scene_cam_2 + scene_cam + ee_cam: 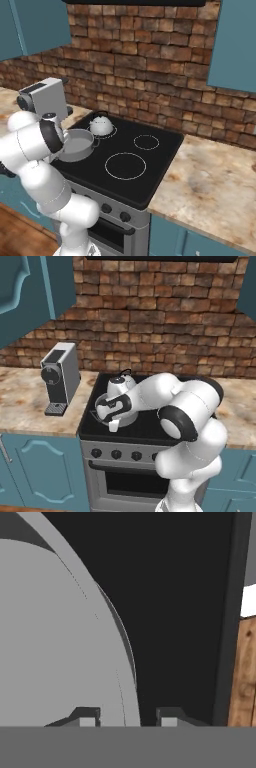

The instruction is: Pick the kettle from the cabinet and place it on a stove burner. Then pick the pot from the counter and place it on another stove burner. Finally, turn both burners on.

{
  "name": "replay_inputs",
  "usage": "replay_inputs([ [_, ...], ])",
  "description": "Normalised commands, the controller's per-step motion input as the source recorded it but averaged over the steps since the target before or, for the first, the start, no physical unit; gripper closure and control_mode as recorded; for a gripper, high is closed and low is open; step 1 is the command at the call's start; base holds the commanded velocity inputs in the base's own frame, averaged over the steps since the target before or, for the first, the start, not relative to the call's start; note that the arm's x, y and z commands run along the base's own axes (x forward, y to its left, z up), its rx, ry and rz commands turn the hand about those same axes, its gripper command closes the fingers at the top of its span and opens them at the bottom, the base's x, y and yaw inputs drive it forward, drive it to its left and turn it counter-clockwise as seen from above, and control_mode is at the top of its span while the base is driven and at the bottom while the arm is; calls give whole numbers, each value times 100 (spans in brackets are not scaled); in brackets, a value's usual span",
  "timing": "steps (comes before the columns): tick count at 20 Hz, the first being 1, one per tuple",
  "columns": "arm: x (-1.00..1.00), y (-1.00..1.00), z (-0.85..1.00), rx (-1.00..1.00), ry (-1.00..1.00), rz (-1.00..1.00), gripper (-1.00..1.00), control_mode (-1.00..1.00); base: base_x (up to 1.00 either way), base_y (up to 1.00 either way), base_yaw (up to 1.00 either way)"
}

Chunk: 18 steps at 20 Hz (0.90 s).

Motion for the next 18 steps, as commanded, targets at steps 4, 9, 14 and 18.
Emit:
replay_inputs([
  [4, -10, 4, 2, 0, 0, 0, -100, -100, 0, 0, 0],
  [9, -19, 0, 25, -2, -6, 0, -100, -100, 0, 0, 0],
  [14, -26, 0, 24, -5, -7, 0, -100, -100, 0, 0, 0],
  [18, -35, 0, 27, -4, -10, 0, -100, -100, 0, 0, 0],
])
